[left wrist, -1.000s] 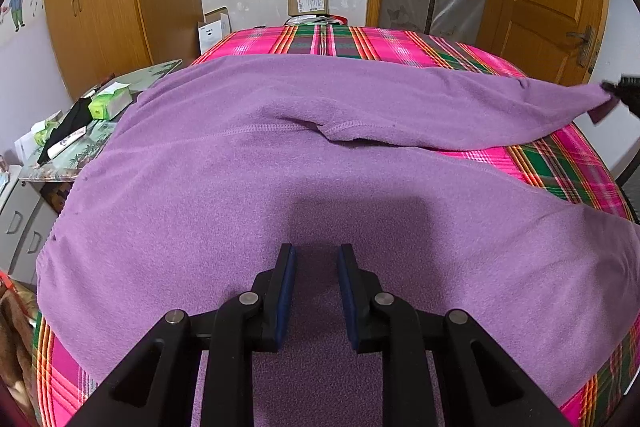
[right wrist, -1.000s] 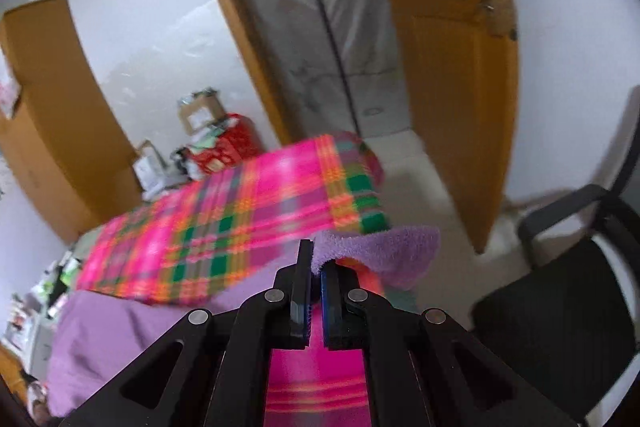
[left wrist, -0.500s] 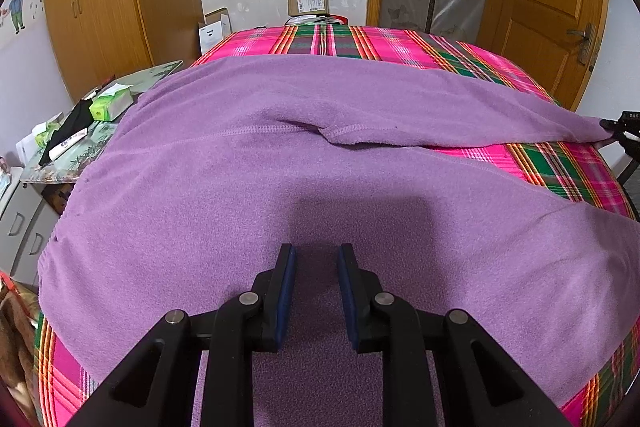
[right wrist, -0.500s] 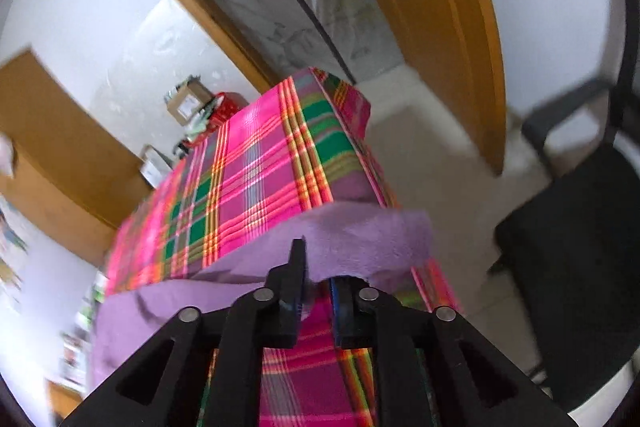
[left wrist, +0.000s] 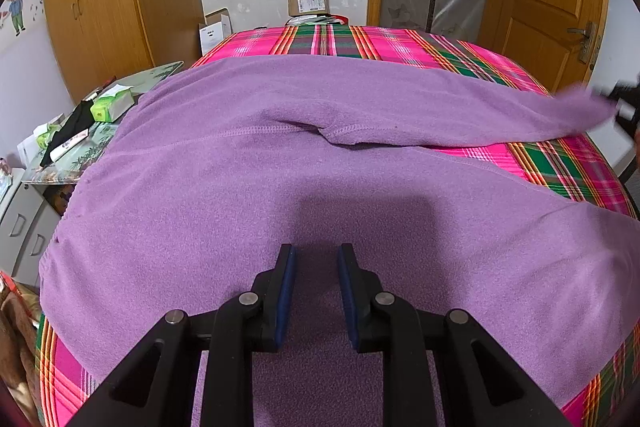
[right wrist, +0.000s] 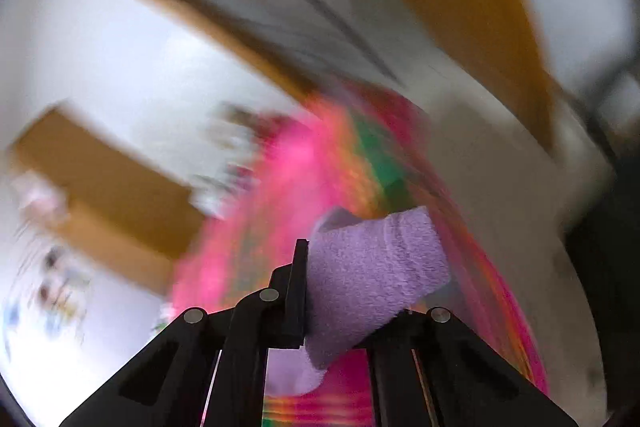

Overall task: Fold clothes
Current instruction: 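Pull the held sleeve outward across the bed with the right gripper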

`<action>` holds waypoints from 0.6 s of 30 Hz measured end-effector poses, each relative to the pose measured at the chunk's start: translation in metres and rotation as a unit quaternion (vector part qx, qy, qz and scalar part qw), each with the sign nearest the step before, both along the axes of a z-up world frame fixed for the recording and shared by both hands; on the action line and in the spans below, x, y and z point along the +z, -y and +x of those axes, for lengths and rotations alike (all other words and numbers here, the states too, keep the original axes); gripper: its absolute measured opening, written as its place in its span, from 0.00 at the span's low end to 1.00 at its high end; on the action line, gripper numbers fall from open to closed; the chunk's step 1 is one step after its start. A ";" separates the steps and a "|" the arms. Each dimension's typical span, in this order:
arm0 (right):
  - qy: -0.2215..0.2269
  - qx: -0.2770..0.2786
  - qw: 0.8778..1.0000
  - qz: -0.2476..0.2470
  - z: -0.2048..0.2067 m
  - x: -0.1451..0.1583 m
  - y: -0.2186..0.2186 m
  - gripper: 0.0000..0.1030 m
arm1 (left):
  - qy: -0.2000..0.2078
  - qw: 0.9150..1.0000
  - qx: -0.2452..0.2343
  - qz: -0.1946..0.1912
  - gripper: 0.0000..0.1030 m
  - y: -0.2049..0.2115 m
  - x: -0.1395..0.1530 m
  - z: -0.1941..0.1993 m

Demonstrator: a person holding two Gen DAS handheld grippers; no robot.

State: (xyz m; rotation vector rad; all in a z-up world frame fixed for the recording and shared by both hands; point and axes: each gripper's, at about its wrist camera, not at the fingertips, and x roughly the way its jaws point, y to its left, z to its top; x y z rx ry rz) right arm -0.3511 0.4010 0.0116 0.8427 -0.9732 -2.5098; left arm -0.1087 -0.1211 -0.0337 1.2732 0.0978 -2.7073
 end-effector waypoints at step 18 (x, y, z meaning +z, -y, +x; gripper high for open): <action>0.173 -0.106 0.979 0.007 0.007 -0.075 -0.065 0.32 | 0.000 1.000 0.001 -0.003 0.22 -0.001 0.001 0.002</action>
